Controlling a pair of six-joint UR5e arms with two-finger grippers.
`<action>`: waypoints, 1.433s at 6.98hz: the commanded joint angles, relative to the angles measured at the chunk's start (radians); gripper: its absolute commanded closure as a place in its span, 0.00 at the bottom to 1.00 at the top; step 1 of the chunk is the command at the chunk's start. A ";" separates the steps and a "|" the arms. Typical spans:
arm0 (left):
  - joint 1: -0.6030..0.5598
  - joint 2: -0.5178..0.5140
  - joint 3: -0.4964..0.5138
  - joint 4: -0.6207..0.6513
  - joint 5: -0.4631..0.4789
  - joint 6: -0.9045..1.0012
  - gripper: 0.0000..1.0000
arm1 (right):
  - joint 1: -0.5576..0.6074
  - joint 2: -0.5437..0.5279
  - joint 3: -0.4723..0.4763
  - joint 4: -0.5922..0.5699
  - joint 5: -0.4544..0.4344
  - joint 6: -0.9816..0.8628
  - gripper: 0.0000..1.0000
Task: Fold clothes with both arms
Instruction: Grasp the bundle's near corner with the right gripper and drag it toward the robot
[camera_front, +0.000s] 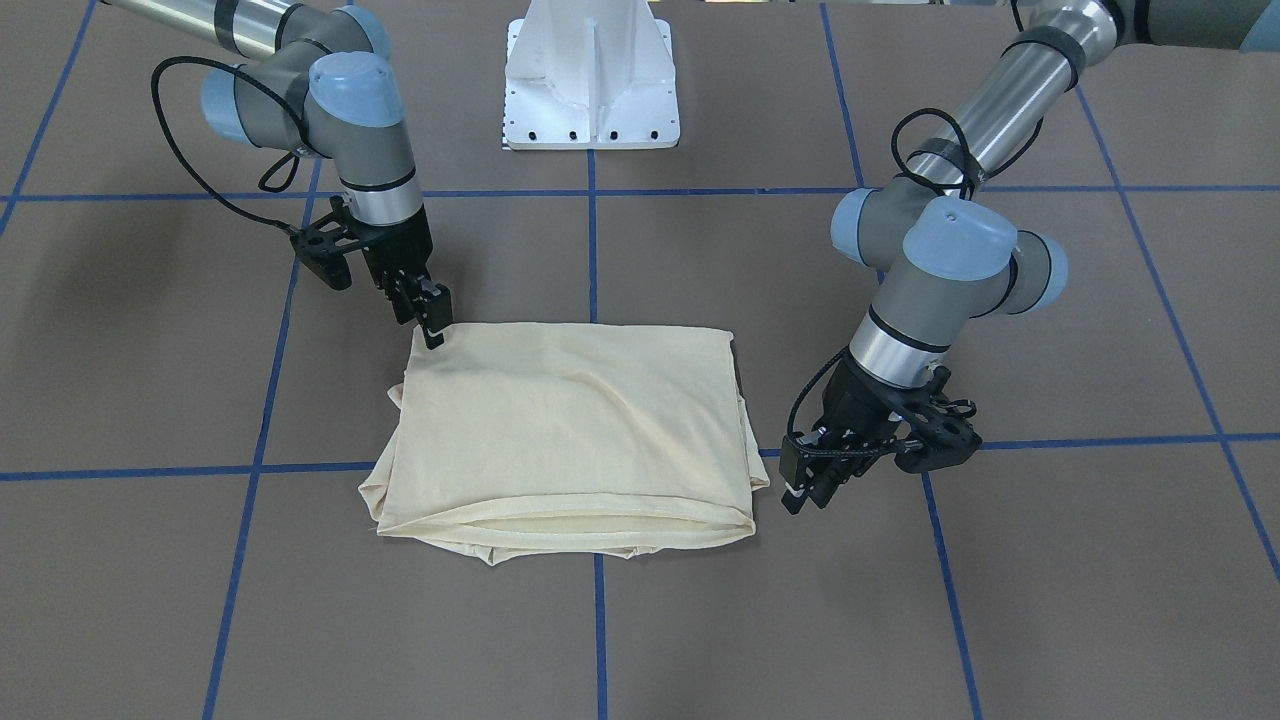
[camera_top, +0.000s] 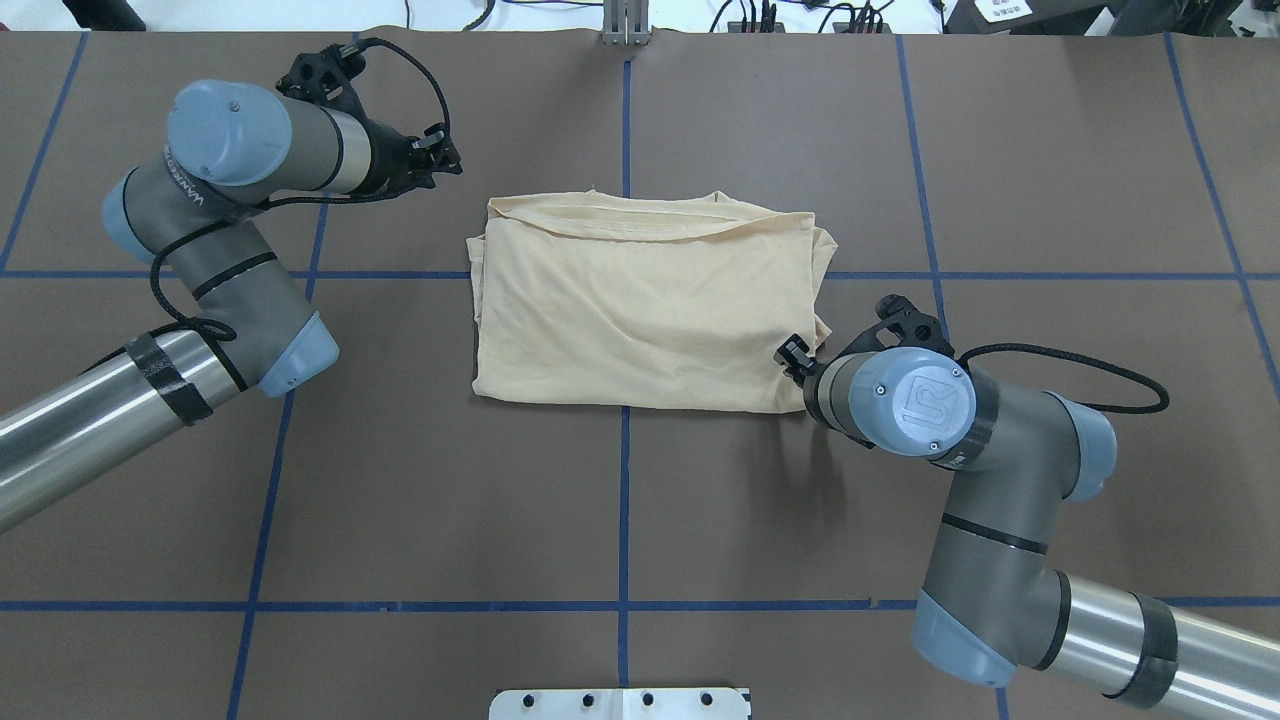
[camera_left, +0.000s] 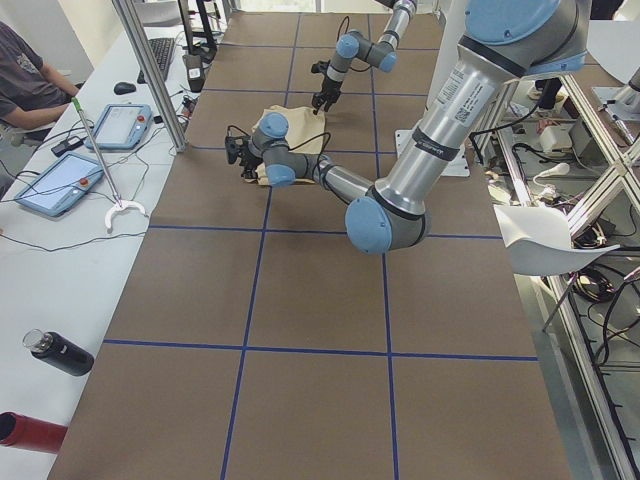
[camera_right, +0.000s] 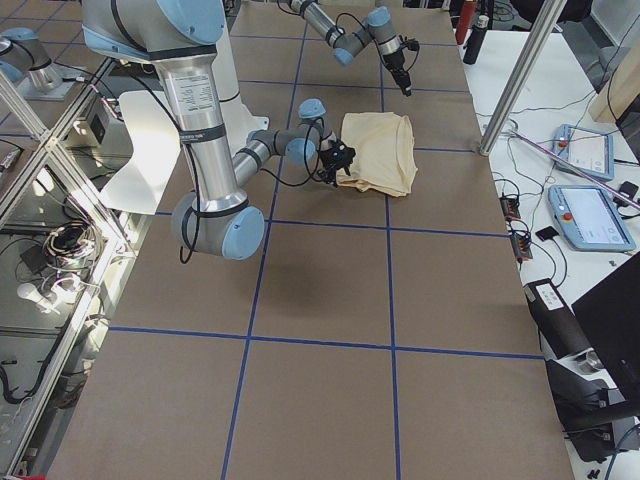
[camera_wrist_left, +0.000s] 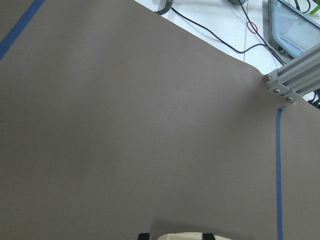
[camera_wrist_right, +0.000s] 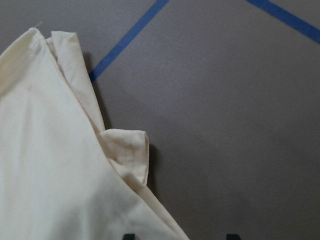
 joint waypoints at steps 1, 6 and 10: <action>0.000 0.007 -0.003 0.000 0.000 0.000 0.54 | 0.007 0.021 -0.029 -0.002 0.004 -0.007 0.99; 0.002 -0.001 -0.003 0.000 -0.003 -0.002 0.54 | -0.068 -0.138 0.222 -0.048 0.151 -0.010 1.00; 0.048 0.007 -0.119 0.009 -0.024 -0.018 0.54 | -0.255 -0.190 0.421 -0.322 0.391 0.031 1.00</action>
